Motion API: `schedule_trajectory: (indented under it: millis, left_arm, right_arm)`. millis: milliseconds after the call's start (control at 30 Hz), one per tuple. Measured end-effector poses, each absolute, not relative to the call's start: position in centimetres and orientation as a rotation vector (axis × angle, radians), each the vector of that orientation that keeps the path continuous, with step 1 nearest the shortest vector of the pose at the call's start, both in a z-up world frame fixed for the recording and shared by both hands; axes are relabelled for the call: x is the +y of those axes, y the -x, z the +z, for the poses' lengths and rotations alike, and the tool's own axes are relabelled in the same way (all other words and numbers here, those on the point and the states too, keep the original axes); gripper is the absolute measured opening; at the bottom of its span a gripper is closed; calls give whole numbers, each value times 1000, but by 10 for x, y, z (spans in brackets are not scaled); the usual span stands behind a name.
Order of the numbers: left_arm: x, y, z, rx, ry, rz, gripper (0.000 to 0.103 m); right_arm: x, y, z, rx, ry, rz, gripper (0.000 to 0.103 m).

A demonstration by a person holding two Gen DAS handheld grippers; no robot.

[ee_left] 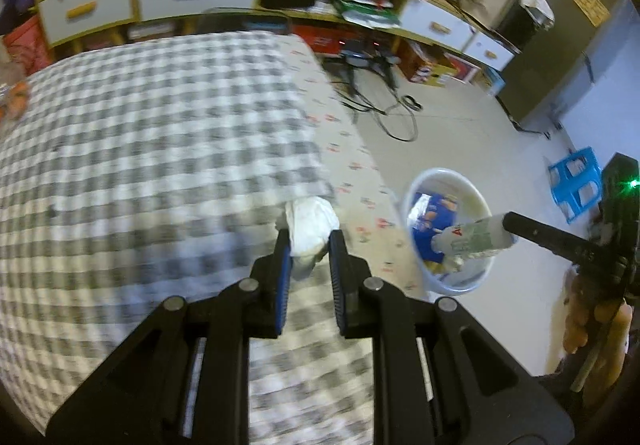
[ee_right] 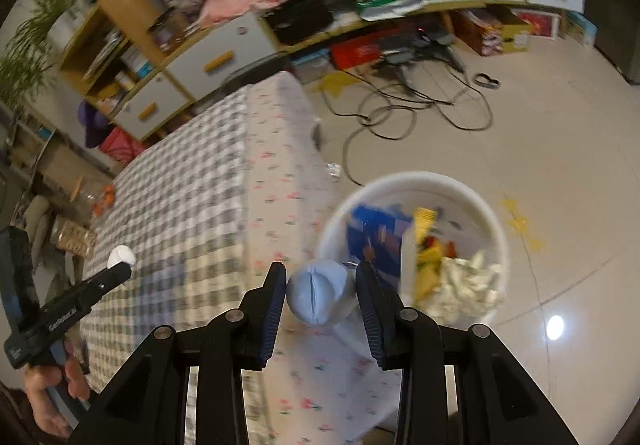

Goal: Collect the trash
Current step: 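Carry the bottle and tissue ball over the bin and open both tools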

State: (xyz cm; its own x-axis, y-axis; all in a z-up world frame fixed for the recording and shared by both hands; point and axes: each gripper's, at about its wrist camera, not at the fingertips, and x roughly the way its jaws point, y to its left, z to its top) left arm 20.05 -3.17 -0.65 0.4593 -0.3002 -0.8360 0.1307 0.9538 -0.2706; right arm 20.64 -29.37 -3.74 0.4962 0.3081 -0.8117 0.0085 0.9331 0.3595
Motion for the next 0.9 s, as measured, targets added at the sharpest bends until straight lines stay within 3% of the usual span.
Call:
schedule_trajectory:
  millis: [267, 333, 400, 833, 867, 900]
  left_arm:
    - [-84, -213, -22, 1085, 164, -355, 20]
    - [-96, -216, -25, 1093, 159, -373, 20]
    - [-110, -216, -30, 1099, 146, -393, 20]
    - [-179, -224, -54, 1112, 86, -521, 20]
    - [-183, -225, -55, 1109, 89, -533, 21]
    - [-185, -224, -55, 1106, 91, -543, 28]
  right_arm:
    - [-342, -207, -53, 1056, -407, 102, 38]
    - [-355, -208, -58, 1067, -428, 80, 43]
    - [-367, -207, -58, 1061, -451, 54, 55]
    - [-410, -179, -52, 1021, -463, -3, 56]
    - [-412, -177, -52, 1019, -465, -5, 56]
    - [-414, -175, -52, 1017, -465, -8, 56]
